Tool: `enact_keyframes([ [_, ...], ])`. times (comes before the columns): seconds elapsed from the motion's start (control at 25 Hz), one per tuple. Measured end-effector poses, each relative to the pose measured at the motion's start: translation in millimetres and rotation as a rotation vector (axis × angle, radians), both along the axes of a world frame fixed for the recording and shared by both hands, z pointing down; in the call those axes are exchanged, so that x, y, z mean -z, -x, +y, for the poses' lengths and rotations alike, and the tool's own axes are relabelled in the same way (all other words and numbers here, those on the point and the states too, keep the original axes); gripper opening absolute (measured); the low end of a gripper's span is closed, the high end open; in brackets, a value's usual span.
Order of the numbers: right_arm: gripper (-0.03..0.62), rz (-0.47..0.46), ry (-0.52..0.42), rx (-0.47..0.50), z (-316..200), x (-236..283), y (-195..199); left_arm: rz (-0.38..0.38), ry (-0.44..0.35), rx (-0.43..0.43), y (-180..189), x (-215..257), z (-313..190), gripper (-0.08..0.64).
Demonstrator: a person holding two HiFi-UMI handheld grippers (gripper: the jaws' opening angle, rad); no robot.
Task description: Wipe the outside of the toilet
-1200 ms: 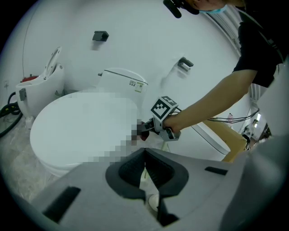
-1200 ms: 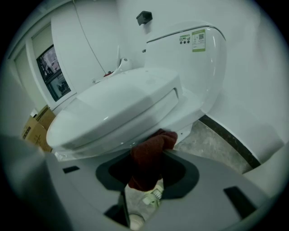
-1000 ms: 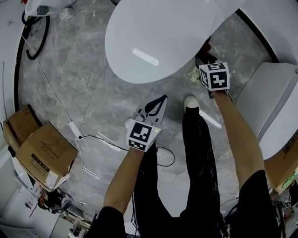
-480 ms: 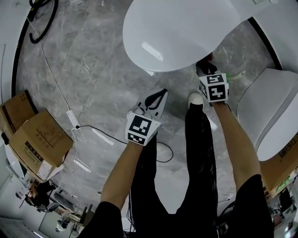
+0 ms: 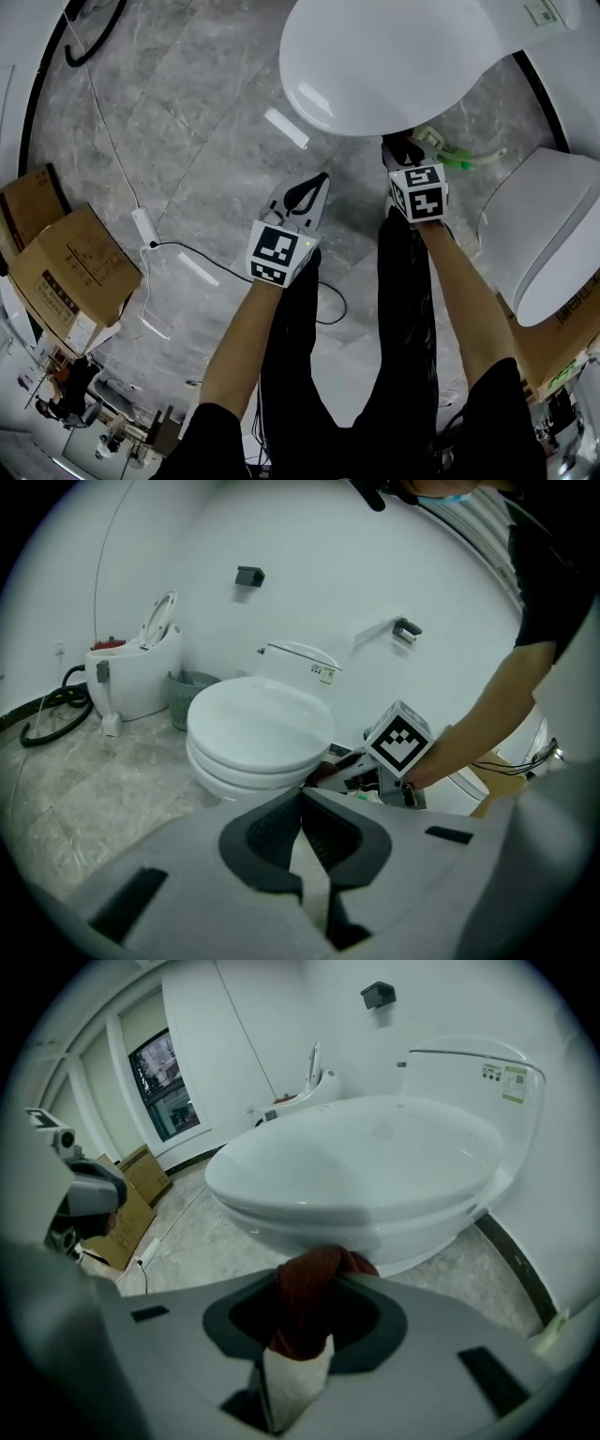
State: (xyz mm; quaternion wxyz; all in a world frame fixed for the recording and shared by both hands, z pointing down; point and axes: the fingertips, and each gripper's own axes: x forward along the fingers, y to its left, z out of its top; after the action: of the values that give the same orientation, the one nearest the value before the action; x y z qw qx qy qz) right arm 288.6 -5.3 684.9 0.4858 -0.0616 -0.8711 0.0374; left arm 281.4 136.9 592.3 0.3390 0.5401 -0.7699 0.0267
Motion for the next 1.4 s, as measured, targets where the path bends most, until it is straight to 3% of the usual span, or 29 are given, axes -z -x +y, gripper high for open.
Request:
enact_keyframes([
  [0.56,0.12,0.039,0.041,0.001,84,-5,22,0.006,0.035,0.139,36,-7,103,0.0],
  [0.96,0.12,0.032,0.063,0.013,143,-10,55,0.013,0.049,0.171,54,-12,152,0.0],
  [1.4,0.121,-0.027,0.052,-0.03,166,-7,75,0.022,0.079,0.172,57,-19,180,0.0],
])
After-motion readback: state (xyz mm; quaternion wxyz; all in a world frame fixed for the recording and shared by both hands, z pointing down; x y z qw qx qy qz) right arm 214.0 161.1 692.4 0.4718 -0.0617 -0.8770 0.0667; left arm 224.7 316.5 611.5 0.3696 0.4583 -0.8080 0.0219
